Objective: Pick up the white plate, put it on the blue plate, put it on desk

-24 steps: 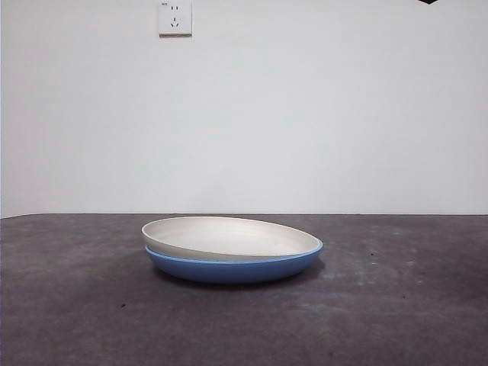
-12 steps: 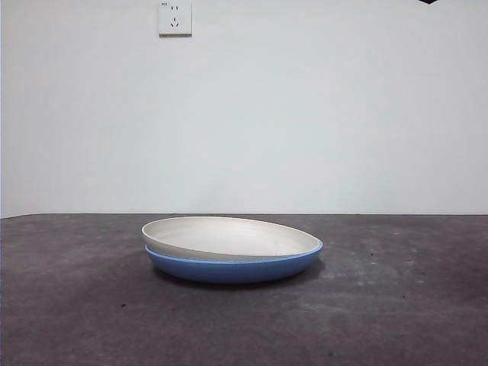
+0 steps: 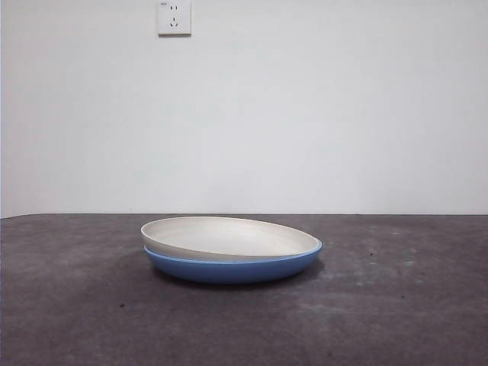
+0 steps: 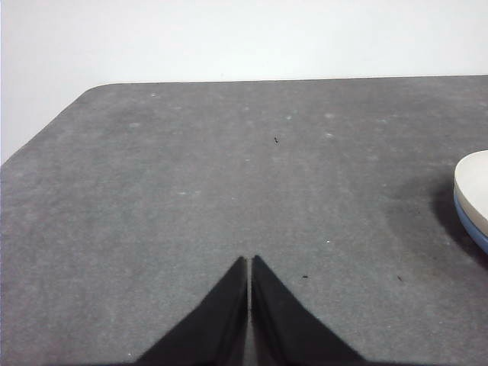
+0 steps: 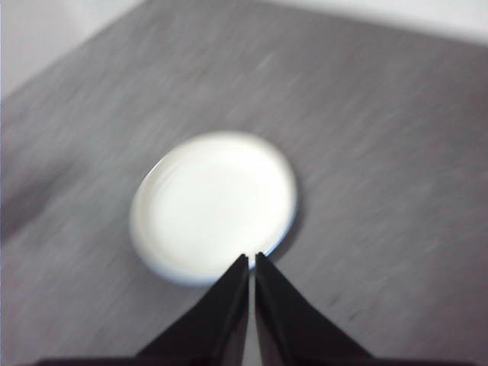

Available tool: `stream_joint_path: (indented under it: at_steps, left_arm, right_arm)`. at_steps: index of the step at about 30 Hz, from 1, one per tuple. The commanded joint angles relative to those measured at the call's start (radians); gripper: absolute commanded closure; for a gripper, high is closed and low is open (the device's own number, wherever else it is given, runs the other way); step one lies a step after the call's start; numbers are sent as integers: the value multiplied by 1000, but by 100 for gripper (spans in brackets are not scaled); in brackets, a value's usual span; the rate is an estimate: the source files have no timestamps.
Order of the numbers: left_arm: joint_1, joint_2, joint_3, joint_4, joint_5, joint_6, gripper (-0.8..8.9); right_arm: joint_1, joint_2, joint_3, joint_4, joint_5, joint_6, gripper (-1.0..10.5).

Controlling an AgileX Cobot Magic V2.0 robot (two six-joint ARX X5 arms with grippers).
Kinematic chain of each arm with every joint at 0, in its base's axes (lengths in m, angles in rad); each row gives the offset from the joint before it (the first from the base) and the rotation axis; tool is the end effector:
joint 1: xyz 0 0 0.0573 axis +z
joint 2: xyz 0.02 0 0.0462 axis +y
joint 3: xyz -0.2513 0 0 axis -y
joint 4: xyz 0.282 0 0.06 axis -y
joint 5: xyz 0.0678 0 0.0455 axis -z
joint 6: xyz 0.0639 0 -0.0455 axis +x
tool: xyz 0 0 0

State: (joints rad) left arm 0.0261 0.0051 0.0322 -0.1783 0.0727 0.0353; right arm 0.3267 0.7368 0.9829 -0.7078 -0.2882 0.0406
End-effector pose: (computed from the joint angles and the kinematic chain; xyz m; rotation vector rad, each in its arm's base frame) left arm 0.1791 0.0000 0.1526 0.0278 0.1502 -0.0492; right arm 0.1915 0.0841 0.3418 0.0296 0.4810 0.5942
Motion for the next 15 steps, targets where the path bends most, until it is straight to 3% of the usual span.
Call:
stream_joint_path:
  at_steps: [1, 7, 15]
  left_arm:
    - [2, -2, -20, -8, -3, -3, 805]
    - [2, -2, -20, -8, -3, -3, 805]
    - [2, -2, -20, -8, -3, -3, 805]
  right_arm:
    - [-89, -66, -77, 83, 9, -11, 939]
    - [-236, -263, -342, 333, 9, -24, 939]
    - [-309, -492, -683, 578, 9, -22, 939]
